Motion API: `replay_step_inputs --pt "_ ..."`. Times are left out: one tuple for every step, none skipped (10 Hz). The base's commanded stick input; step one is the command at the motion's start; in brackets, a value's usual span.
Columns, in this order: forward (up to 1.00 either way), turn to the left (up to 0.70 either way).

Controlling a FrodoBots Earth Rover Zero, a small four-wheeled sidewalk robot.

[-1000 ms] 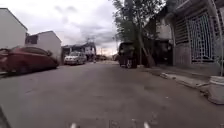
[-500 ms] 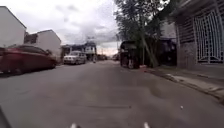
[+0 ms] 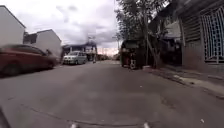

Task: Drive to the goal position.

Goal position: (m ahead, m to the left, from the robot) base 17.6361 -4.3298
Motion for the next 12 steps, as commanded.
replay_step_inputs --pt "0.70 0.06" --pt "0.70 0.08" --pt "0.70 0.10" --pt "0.70 0.06" --pt "0.70 0.03" --pt "0.70 0.02" --pt "0.70 0.02" --pt "0.70 0.07" --pt "0.70 0.03" --pt "0.70 0.00" --pt "0.70 0.00" --pt "0.70 0.00"
